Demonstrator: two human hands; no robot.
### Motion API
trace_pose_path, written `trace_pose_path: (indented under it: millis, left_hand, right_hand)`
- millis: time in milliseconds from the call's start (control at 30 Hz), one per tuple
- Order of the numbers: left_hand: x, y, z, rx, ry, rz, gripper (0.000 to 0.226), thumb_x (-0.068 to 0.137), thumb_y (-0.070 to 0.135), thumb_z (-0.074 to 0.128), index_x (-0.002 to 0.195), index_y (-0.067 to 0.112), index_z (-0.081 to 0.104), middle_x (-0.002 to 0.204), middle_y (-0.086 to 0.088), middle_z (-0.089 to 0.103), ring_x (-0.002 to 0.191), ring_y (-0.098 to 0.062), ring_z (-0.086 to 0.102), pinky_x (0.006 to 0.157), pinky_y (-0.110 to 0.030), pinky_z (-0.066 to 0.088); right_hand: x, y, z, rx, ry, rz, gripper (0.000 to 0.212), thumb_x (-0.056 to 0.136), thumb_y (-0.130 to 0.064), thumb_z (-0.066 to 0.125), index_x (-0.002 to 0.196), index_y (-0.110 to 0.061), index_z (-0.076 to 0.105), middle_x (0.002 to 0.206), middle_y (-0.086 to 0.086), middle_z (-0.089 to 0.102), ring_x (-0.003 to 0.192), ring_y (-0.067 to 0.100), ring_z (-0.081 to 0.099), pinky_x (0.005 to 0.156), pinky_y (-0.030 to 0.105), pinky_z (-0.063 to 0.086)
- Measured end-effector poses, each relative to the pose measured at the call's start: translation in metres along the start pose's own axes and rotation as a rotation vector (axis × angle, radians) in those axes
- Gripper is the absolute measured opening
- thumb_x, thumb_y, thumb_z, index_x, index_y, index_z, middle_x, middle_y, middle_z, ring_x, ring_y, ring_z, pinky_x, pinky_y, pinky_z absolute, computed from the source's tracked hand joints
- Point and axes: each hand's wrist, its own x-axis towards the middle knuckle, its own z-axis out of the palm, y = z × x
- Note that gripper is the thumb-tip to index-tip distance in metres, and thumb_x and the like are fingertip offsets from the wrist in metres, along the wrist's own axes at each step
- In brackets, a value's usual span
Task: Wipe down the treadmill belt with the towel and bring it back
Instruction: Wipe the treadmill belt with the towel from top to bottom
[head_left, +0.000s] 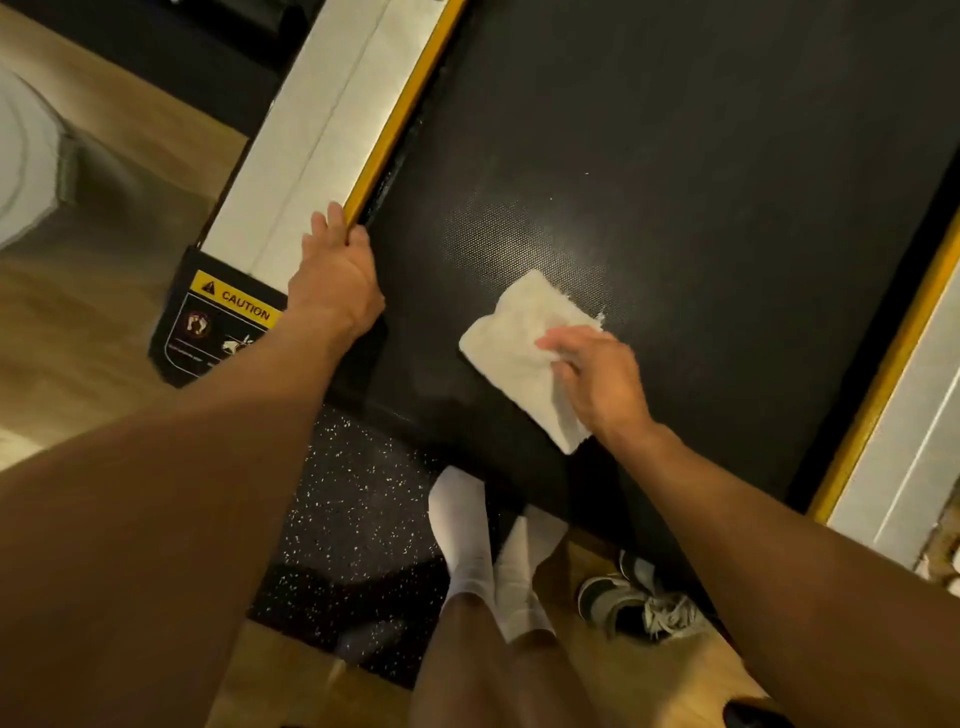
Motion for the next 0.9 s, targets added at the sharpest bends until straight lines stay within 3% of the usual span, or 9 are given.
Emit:
trace_pose_path:
  millis: [100, 167, 267, 367, 500, 600, 700, 800, 900]
  left_hand:
    - [-0.012, 0.032, 0.022, -0.006, -0.057, 0.135, 0.059, 0.095, 0.015, 0.053, 0.148, 0.01, 0.028, 0.16, -0.015, 0.004, 0.147, -0.034, 0.009, 0.118, -0.045, 0.02]
    - [-0.013, 0.052, 0.033, -0.004, -0.175, 0.131, 0.073, 0.094, 0.027, 0.058, 0.153, 0.017, 0.015, 0.16, -0.017, -0.003, 0.148, -0.035, 0.004, 0.116, -0.049, 0.024]
    - [-0.007, 0.067, 0.032, 0.11, -0.28, 0.118, 0.098, 0.086, 0.04, 0.067, 0.154, 0.02, -0.001, 0.157, -0.027, -0.009, 0.146, -0.042, 0.0, 0.113, -0.053, 0.025]
    - [0.0, 0.073, 0.022, 0.17, -0.35, 0.11, 0.107, 0.083, 0.04, 0.071, 0.154, 0.02, -0.007, 0.156, -0.029, -0.009, 0.145, -0.045, 0.001, 0.114, -0.055, 0.024]
    - [0.001, 0.078, 0.016, 0.198, -0.406, 0.081, 0.111, 0.081, 0.038, 0.073, 0.153, 0.021, -0.009, 0.156, -0.027, -0.013, 0.146, -0.043, -0.003, 0.115, -0.056, 0.023]
    - [0.002, 0.084, 0.017, 0.187, -0.427, 0.049, 0.112, 0.081, 0.038, 0.074, 0.153, 0.02, -0.009, 0.156, -0.028, -0.014, 0.146, -0.043, -0.004, 0.116, -0.055, 0.02]
    - [0.003, 0.087, 0.019, 0.183, -0.429, 0.014, 0.113, 0.08, 0.037, 0.075, 0.153, 0.02, -0.009, 0.156, -0.028, -0.014, 0.145, -0.044, -0.005, 0.116, -0.055, 0.017]
    - [-0.002, 0.092, 0.02, 0.176, -0.374, -0.001, 0.106, 0.084, 0.038, 0.071, 0.154, 0.016, -0.006, 0.156, -0.03, -0.01, 0.145, -0.045, -0.002, 0.114, -0.055, 0.021]
    - [-0.009, 0.1, 0.02, 0.196, -0.28, 0.033, 0.095, 0.089, 0.035, 0.065, 0.154, 0.008, 0.001, 0.157, -0.027, -0.005, 0.146, -0.042, 0.004, 0.114, -0.051, 0.024]
  right_hand:
    - [-0.03, 0.004, 0.005, 0.071, -0.19, 0.009, 0.033, 0.082, 0.003, 0.064, 0.099, -0.023, 0.075, 0.114, -0.007, 0.068, 0.109, 0.01, 0.059, 0.099, 0.007, 0.033]
    - [-0.024, 0.007, -0.01, 0.172, -0.078, 0.068, 0.033, 0.082, 0.003, 0.063, 0.098, -0.023, 0.075, 0.107, -0.011, 0.069, 0.105, 0.003, 0.06, 0.101, 0.01, 0.036]
    - [0.005, 0.021, -0.043, 0.166, 0.199, 0.176, 0.03, 0.081, 0.0, 0.061, 0.101, -0.019, 0.074, 0.1, -0.012, 0.067, 0.096, -0.004, 0.057, 0.087, -0.002, 0.033]
    - [0.005, 0.035, -0.045, 0.093, 0.205, 0.223, 0.031, 0.082, 0.001, 0.059, 0.102, -0.019, 0.072, 0.106, -0.005, 0.069, 0.101, 0.01, 0.061, 0.093, 0.009, 0.038]
    - [-0.018, 0.028, -0.023, 0.039, -0.066, 0.072, 0.032, 0.082, 0.001, 0.06, 0.098, -0.023, 0.074, 0.109, -0.004, 0.07, 0.103, 0.015, 0.062, 0.1, 0.03, 0.045]
    - [0.006, 0.025, -0.04, 0.078, 0.109, 0.108, 0.032, 0.081, -0.001, 0.059, 0.096, -0.024, 0.075, 0.104, -0.004, 0.072, 0.1, 0.017, 0.065, 0.098, 0.031, 0.046]
    - [0.028, 0.031, -0.054, 0.08, 0.259, 0.21, 0.03, 0.083, -0.003, 0.058, 0.102, -0.021, 0.072, 0.108, -0.003, 0.071, 0.103, 0.015, 0.062, 0.096, 0.022, 0.043]
    - [0.007, 0.035, -0.035, 0.08, 0.171, 0.218, 0.03, 0.082, -0.002, 0.058, 0.102, -0.019, 0.072, 0.112, -0.001, 0.069, 0.106, 0.019, 0.062, 0.094, 0.021, 0.039]
    - [-0.037, 0.03, -0.012, 0.051, -0.039, 0.02, 0.031, 0.081, 0.002, 0.059, 0.099, -0.018, 0.073, 0.109, 0.001, 0.07, 0.101, 0.024, 0.062, 0.094, 0.031, 0.043]
